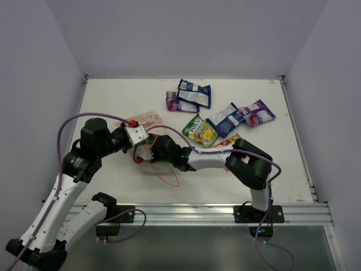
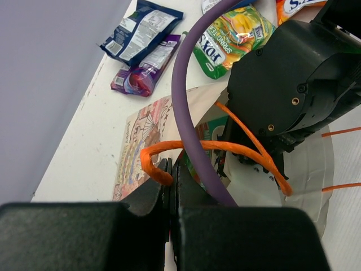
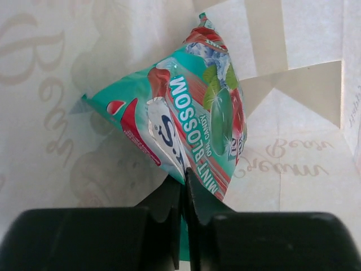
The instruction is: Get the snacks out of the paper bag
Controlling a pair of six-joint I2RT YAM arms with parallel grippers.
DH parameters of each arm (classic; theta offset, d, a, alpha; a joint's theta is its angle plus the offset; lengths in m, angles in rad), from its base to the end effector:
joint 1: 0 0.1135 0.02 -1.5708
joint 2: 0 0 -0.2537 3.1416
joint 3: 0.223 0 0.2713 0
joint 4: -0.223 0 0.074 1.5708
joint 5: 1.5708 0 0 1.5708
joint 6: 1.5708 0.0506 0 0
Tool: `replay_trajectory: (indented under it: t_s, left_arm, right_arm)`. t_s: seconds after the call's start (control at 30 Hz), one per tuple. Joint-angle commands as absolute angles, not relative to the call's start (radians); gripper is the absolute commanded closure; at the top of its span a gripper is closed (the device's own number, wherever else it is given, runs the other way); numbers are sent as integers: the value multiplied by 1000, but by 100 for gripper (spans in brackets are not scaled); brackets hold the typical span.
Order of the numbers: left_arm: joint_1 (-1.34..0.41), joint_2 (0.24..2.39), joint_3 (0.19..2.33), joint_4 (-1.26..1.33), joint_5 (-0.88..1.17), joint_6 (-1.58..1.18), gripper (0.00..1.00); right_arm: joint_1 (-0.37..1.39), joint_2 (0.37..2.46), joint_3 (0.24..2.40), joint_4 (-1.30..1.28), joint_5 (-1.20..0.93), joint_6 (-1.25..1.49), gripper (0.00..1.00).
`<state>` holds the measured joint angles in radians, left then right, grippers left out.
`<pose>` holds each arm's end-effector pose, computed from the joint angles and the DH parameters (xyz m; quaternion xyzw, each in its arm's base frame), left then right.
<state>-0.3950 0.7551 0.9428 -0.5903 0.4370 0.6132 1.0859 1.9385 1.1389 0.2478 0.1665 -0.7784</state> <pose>0.1711 -0.0945 0.3487 0.4980 0.6553 -0.1211 0.5548 0.2144 0.3890 0.1374 -0.6743 0.5512 0.0027 0.4914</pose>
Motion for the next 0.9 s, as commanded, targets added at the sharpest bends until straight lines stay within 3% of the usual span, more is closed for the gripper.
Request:
replay_trajectory:
  t_s: [0.0,0.87]
  left_arm:
    - [-402,732,1002,-540,486,600,100]
    - [-402,758,896,-400,322,543,100]
  right_arm:
    - [1069,1910,1147,253,193,-744,98]
    - [1109,1205,1207,-297,-152,-557,100]
